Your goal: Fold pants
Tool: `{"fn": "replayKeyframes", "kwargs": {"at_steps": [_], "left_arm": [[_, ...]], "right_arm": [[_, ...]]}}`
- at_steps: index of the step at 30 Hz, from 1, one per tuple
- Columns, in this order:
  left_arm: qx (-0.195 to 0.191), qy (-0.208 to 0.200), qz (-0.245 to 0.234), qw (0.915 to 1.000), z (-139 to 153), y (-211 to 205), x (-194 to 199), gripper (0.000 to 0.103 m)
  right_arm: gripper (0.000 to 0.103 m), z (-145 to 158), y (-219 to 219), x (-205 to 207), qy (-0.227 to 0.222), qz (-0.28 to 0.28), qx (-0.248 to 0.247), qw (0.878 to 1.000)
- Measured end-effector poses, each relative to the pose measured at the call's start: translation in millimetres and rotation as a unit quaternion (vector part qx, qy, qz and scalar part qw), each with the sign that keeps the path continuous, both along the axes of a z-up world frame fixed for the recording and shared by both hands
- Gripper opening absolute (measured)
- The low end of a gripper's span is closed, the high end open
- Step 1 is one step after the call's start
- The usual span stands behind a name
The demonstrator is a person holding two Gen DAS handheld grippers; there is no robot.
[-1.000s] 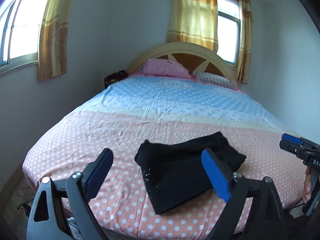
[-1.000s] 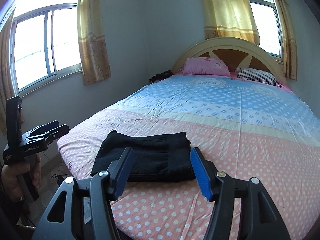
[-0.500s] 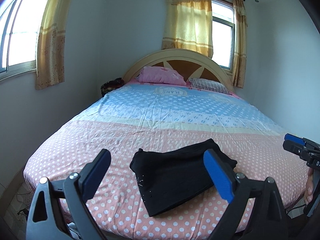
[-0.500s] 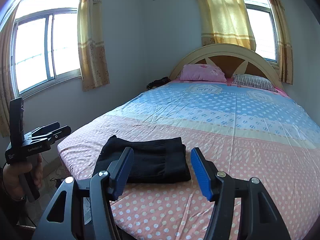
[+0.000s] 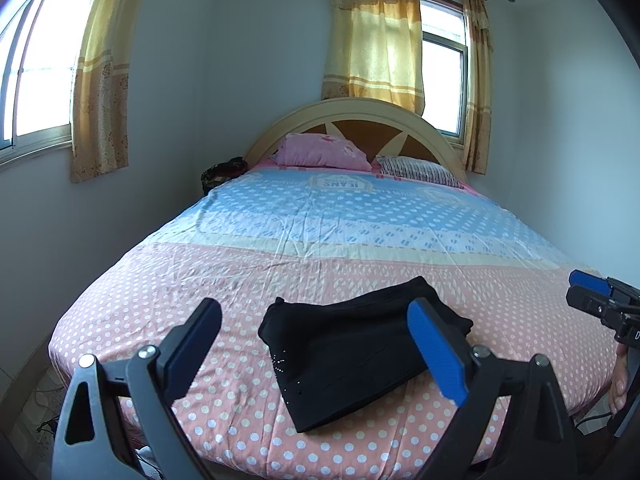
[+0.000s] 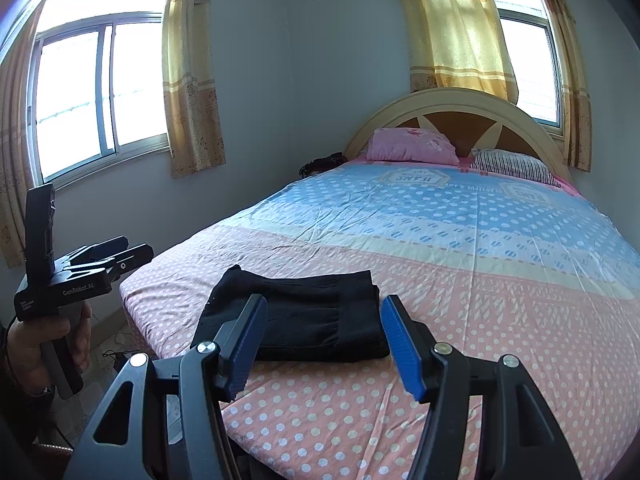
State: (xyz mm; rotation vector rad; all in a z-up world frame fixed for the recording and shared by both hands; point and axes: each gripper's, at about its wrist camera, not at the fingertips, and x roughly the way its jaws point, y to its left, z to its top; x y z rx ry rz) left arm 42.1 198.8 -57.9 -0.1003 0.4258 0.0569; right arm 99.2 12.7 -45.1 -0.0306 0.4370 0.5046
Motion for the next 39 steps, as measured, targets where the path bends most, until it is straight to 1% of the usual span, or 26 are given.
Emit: {"fn": "replayKeyframes", "kwargs": {"at_steps": [6,8,9,12,17,23,27,30,32,35,39], "left_arm": [[0.005,0.000,-0.003,1.0000,0,-4,0,0.097],[0.007,-0.001,-0.002,1.0000,0,-4,-1,0.099],[0.008,-0.004,0.000,1.0000,1,-4,-1,0.103],[0.016,-0.010,0.005,0.9998,2,-6,-2,0.103],[0.018,-0.002,0.005,0.9998,3,-6,0,0.103],[0.028,-0.005,0.013,0.9995,4,-10,-1,0.103],[0.035,0.004,0.015,0.9993,2,-12,2,0.103],[0.030,0.015,0.013,0.9993,-1,-11,5,0.103],[0.022,0.015,0.004,0.9996,-4,-9,4,0.103],[0.035,0.012,0.016,0.9992,-6,-10,4,0.103],[0.040,0.014,0.023,0.9988,-8,-8,6,0.103]], "right_arm": [[0.061,5,-3,-6,-0.014,-0.006,0.008,1.000],[0.061,7,-4,-8,-0.023,-0.008,0.011,1.000],[0.061,8,-4,-9,-0.026,-0.009,0.011,1.000],[0.061,10,-5,-11,-0.032,-0.009,0.015,0.999],[0.061,11,-5,-12,-0.037,-0.009,0.016,0.999],[0.061,9,-5,-11,-0.034,-0.008,0.014,0.999],[0.061,7,-4,-12,-0.032,-0.006,0.012,0.999],[0.061,7,-4,-13,-0.031,-0.005,0.011,0.999],[0.061,6,-4,-13,-0.030,-0.004,0.011,0.999],[0.061,4,-4,-12,-0.026,-0.004,0.011,1.000],[0.061,0,-4,-11,-0.019,-0.004,0.010,1.000]]}}
